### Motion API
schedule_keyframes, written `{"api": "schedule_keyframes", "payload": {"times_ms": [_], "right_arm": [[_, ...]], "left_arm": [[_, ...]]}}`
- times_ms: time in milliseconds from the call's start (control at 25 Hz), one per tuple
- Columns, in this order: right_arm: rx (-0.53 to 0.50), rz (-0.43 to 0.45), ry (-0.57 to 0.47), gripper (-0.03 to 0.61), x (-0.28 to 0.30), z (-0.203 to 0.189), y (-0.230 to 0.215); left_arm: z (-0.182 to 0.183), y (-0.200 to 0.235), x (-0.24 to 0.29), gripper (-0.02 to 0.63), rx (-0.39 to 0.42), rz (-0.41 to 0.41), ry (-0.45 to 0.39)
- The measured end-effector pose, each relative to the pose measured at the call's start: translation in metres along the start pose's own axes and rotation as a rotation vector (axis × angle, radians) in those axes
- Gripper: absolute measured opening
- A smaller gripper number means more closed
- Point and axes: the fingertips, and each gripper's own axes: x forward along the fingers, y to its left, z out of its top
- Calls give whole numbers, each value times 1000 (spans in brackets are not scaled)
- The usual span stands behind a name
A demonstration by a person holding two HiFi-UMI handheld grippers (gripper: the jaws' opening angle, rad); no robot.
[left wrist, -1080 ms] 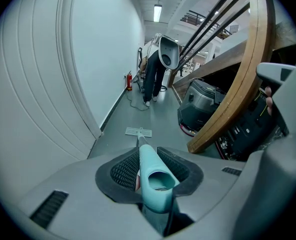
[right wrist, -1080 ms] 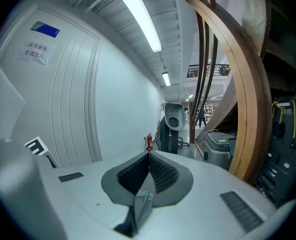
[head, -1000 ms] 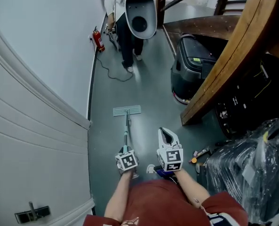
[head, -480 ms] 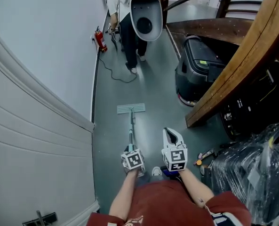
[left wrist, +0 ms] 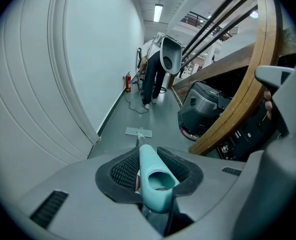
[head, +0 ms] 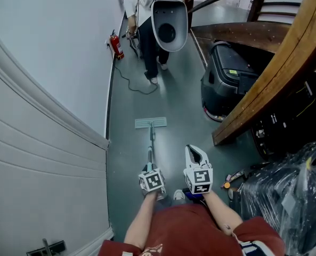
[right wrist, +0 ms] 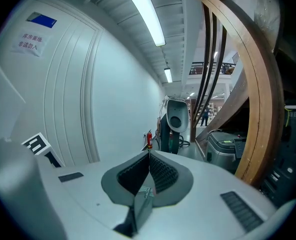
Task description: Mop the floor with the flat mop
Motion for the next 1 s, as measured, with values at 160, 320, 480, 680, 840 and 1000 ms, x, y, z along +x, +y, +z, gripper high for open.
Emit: {"api": "schedule_keyframes", "payload": {"times_ms": [160,320,480,680,840,1000], "right_arm": [[3,0,4,18,-6,-3,-2],[17,3,3,18,-16,-5,-4],[45,12,-3,18,-29,-9,-10],[77,23,-14,18,-47,-21,-13],[88,47,1,18,-68,-41,-2],[87,42,7,18,-89,-51,8]], "left_arm": [[-8,-2,-1,124,-1,2,6],[-19,-3,-6,124,-8,8,22],[-28,-10,-13,124,-10,15,14],[-48,-21,-31,124,-15,24,46],[-74,-22,-49,124,-40,37,51],[-90,-23,-64,124,-55,17,52]]}}
